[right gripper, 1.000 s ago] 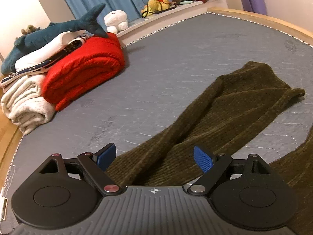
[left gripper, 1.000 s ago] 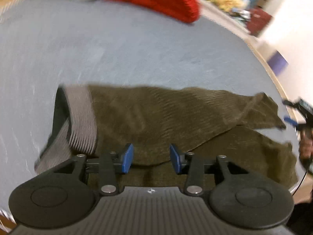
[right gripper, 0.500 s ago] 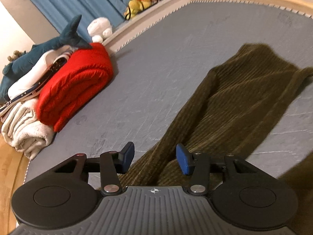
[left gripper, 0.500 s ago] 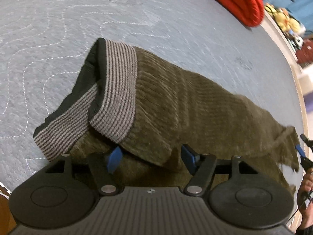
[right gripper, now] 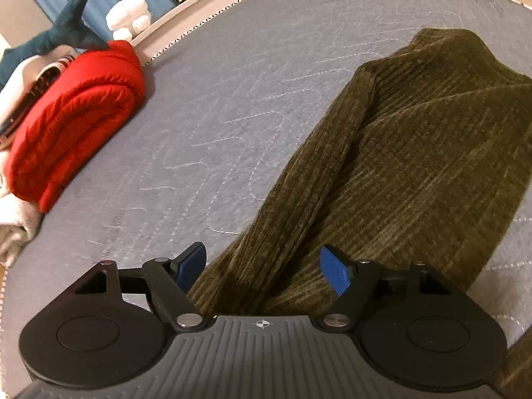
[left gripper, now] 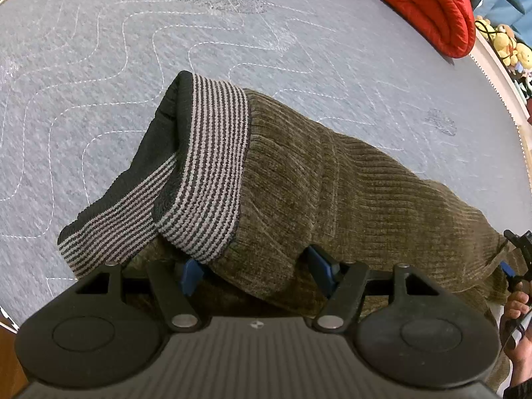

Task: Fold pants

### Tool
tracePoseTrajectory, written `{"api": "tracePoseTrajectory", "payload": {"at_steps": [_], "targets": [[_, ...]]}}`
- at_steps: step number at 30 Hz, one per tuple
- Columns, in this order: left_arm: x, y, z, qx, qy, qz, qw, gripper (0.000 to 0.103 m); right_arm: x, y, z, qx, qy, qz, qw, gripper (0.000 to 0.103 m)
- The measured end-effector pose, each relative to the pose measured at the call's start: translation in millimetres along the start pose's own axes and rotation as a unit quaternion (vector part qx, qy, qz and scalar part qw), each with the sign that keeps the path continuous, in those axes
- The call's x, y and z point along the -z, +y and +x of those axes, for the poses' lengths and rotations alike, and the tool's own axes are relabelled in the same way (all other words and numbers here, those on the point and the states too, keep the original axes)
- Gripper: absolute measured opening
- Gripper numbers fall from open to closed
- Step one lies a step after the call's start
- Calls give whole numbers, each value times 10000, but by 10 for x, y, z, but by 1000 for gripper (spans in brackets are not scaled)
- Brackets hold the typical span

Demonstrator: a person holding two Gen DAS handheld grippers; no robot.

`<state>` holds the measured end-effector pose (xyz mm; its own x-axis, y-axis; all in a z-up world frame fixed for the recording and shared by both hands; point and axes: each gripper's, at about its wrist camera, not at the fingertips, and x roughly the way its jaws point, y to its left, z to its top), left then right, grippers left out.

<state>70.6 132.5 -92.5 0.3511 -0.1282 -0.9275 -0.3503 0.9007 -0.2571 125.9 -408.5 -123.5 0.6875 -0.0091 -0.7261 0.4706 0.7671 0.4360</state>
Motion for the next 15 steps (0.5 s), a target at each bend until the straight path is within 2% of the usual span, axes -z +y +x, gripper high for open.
{"api": "tracePoseTrajectory", "payload": {"at_steps": [2,4,5,6,7,8,11,15], "targets": [[7,9,-2,-39,-28,34,10000,68,6,36,18,67,-50,-117,9999,77],[-5,27,24,-112,-62,82,9999,62,11,83,34,155,-75,-272,9995,67],[-12,30,21,-122,-78,83,9999,58,14,103,39,192,-86,-346,9992,48],[-16,30,16,-126,-99,92,9998,52,19,117,44,229,-76,-409,9989,37],[-20,31,7,-131,-125,119,9998,50,19,116,43,239,-63,-417,9988,34],[-15,57,-24,-131,-163,150,9997,44,5,103,47,226,-63,-383,9990,24],[17,50,-105,-103,-300,247,9992,32,-18,69,-33,152,-116,-275,9994,15],[57,66,-235,-34,-506,359,9981,23,-52,89,-288,-46,-300,-467,9984,13]]}}
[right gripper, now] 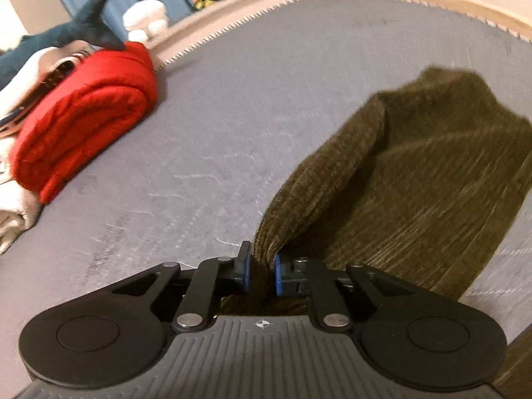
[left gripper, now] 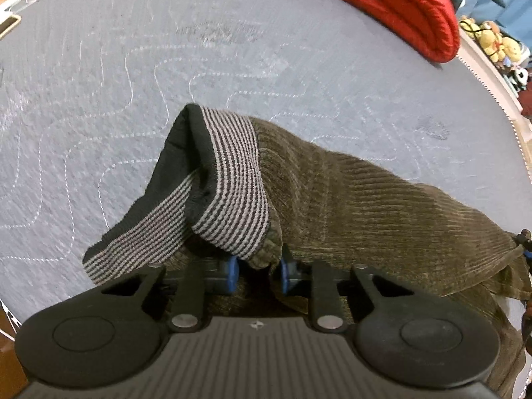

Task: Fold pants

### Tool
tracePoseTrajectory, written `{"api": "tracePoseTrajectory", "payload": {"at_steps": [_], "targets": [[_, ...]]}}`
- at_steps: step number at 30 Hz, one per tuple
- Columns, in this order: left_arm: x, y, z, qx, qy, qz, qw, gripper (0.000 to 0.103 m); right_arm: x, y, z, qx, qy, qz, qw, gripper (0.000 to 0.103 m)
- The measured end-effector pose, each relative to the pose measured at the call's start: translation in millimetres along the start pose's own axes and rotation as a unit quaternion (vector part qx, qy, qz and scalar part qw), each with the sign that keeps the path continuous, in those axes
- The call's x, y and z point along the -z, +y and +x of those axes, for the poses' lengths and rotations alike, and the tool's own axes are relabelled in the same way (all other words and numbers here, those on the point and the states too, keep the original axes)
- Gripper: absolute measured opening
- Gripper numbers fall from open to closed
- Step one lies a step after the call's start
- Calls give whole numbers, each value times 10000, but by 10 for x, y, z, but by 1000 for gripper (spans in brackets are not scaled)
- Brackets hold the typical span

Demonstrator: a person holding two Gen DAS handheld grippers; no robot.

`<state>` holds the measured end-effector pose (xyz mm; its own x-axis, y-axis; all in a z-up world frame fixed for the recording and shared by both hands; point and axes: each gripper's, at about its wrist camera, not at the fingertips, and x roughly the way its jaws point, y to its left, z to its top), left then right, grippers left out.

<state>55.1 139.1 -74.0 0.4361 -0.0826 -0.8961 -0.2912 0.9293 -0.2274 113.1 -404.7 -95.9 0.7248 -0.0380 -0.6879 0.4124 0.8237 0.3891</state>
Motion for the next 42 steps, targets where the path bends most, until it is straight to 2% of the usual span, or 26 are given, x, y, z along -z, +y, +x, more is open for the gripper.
{"api": "tracePoseTrajectory", "payload": {"at_steps": [8,12,14,16,18,19,20,21,22,23,24,27,29,31,34,35,37,38,39,40,41,42], "targets": [[52,76,-380,151,-609,196,9978,15,-55,-98,-825,-499,-224,-336,9979,13],[102,255,-522,313,-628,120,9975,14,79,-180,-1277,-653,-88,-755,9950,13],[106,337,-531,354,-544,102,9978,14,186,-265,-1439,-678,163,-941,9931,13],[103,395,-497,353,-381,78,9986,15,336,-395,-1540,-706,609,-1119,9893,13],[87,450,-436,271,-138,-100,9995,24,531,-546,-1571,-711,1129,-1311,9823,18],[89,475,-413,198,-73,-215,9995,26,592,-651,-1576,-699,1297,-1283,9807,19],[87,483,-399,141,-34,-306,9994,32,612,-735,-1589,-672,1339,-1228,9811,25],[78,469,-399,20,-75,-325,9994,42,611,-820,-1620,-645,1293,-1149,9828,33],[68,437,-426,-187,-211,-286,9992,47,564,-901,-1668,-547,1108,-1033,9869,36],[63,397,-467,-365,-382,-215,9984,53,505,-945,-1718,-391,899,-947,9907,45],[60,347,-519,-520,-576,-135,9969,54,417,-1001,-1772,-255,644,-836,9941,50],[79,192,-664,-827,-1169,38,9897,54,181,-1116,-1867,-87,7,-512,9987,52],[121,12,-737,-824,-1492,333,9848,54,62,-1143,-1842,-29,-284,-339,9990,54],[166,-249,-758,-773,-1531,770,9822,55,-6,-1102,-1698,-51,-354,-254,9990,57],[225,-716,-782,-150,-1232,1465,9814,61,-69,-959,-1444,110,-316,-488,9982,66],[250,-858,-777,127,-1151,1646,9795,65,-52,-927,-1379,211,-316,-629,9973,69],[296,-1059,-710,576,-1107,1886,9741,67,-26,-808,-1158,484,-294,-985,9935,72],[340,-1120,-652,648,-1187,1978,9709,67,-6,-779,-1080,620,-288,-1147,9910,74],[380,-1174,-573,504,-1159,2100,9695,67,-16,-721,-972,740,-269,-1273,9887,77],[397,-1206,-502,303,-1018,2170,9704,66,0,-693,-877,847,-219,-1382,9865,78],[398,-1198,-442,282,-880,2162,9720,66,12,-672,-792,912,-160,-1457,9850,80],[382,-1181,-400,417,-785,2119,9732,66,31,-657,-714,977,-95,-1552,9830,82]]}}
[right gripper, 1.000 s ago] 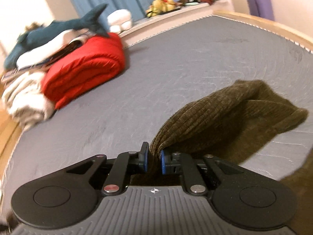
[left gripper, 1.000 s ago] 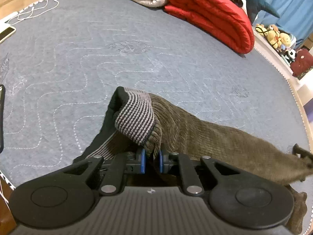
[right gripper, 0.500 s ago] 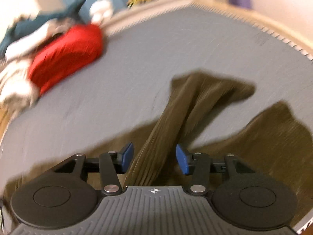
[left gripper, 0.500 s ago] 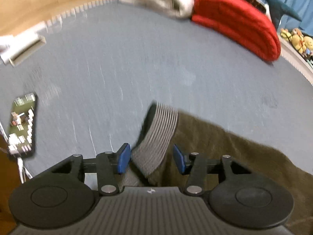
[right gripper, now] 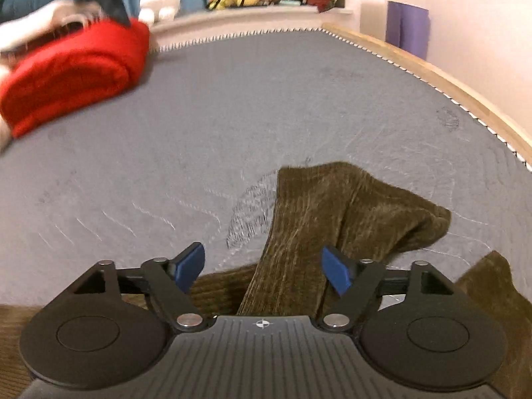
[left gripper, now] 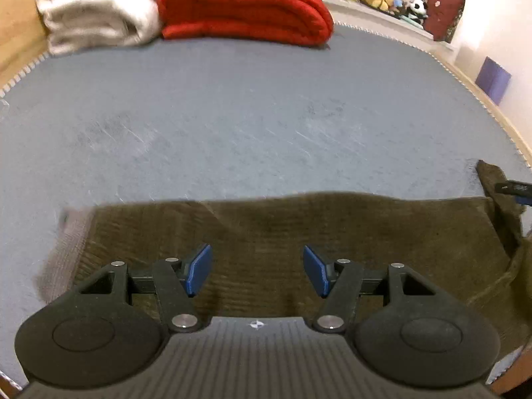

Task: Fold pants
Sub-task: 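Lay the pant leg down with the right tool and open both tools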

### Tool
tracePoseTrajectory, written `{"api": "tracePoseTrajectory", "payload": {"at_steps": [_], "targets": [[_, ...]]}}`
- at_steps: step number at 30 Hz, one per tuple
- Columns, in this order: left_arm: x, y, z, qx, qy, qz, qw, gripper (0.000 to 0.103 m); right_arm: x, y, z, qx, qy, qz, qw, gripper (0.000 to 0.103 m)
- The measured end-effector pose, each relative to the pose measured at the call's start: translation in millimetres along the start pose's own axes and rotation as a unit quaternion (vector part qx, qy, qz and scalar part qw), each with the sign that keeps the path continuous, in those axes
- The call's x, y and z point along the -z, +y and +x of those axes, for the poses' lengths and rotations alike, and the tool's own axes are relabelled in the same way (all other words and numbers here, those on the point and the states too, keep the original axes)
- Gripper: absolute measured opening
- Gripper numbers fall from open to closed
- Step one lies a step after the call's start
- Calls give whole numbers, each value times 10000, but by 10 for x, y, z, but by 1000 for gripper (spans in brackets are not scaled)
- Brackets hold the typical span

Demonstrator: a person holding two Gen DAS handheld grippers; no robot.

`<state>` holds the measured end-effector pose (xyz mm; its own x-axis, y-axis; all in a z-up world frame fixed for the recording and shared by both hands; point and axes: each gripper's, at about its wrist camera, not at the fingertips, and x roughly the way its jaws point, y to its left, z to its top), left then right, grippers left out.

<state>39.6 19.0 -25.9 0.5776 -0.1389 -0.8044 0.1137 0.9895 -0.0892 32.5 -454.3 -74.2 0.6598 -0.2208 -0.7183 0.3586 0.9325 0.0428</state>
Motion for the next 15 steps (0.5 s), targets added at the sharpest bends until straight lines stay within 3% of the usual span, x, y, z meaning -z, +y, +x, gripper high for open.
{"api": "tracePoseTrajectory", "payload": {"at_steps": [5,11,13,15], "targets": [[-124,93,136,-79,98,29,9999,66,103,263,256,408,144,-983,9942,90],[-226,155,194,-63,142,-22,9999,67,178,431,414,708,233,-1696,9827,88],[-213,122,177,-42,134,37,9999,67,166,427,417,759,211,-1659,9830,75],[-196,89,179,-1,139,98,9999,67,156,404,399,829,218,-1620,9831,42]]}}
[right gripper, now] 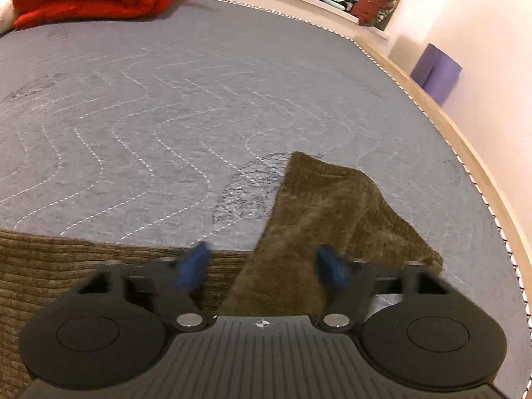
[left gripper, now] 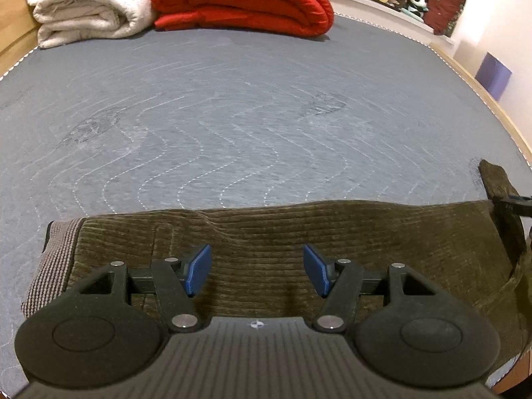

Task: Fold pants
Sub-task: 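Lay the pant leg down with the right tool and open both tools, then grasp the pant leg cuff with the right tool and lift it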

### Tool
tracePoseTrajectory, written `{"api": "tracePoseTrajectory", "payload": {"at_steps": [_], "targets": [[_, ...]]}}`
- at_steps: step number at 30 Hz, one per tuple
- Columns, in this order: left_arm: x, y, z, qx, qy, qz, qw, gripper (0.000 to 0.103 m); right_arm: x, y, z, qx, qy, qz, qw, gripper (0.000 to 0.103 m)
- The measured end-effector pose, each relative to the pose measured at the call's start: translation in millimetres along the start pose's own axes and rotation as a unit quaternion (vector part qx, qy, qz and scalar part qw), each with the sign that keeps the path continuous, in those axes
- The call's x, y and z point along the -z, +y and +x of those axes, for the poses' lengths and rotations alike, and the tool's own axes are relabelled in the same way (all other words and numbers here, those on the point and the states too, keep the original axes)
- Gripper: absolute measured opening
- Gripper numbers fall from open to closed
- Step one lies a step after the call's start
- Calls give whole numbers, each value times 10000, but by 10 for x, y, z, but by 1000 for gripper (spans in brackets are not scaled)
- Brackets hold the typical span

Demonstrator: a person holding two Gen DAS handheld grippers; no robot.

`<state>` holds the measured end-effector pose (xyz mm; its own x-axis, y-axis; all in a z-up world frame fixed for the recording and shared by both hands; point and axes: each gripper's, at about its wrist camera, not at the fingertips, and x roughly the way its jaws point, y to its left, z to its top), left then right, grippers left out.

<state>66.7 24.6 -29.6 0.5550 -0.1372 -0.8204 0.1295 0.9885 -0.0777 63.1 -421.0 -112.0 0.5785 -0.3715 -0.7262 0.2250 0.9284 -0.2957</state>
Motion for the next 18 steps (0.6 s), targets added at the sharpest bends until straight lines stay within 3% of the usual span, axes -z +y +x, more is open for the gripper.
{"api": "tracePoseTrajectory", "payload": {"at_steps": [3,4,7,13,18], "targets": [[18,-40,4,50,24,18,10000,67,-3,-120,-18,44,-19,177,9998,16],[15,-46,0,76,30,1,10000,67,-5,-179,-39,17,-35,298,9995,14],[-6,-75,-14,123,13,-37,9999,67,8,-384,-201,-6,-152,773,9969,12],[-48,-205,-70,360,-15,-51,9993,67,157,-829,-729,-555,-280,1573,9856,10],[-33,-322,-86,480,-14,75,9988,67,631,-1252,-1164,-974,-380,1875,9767,10]]}}
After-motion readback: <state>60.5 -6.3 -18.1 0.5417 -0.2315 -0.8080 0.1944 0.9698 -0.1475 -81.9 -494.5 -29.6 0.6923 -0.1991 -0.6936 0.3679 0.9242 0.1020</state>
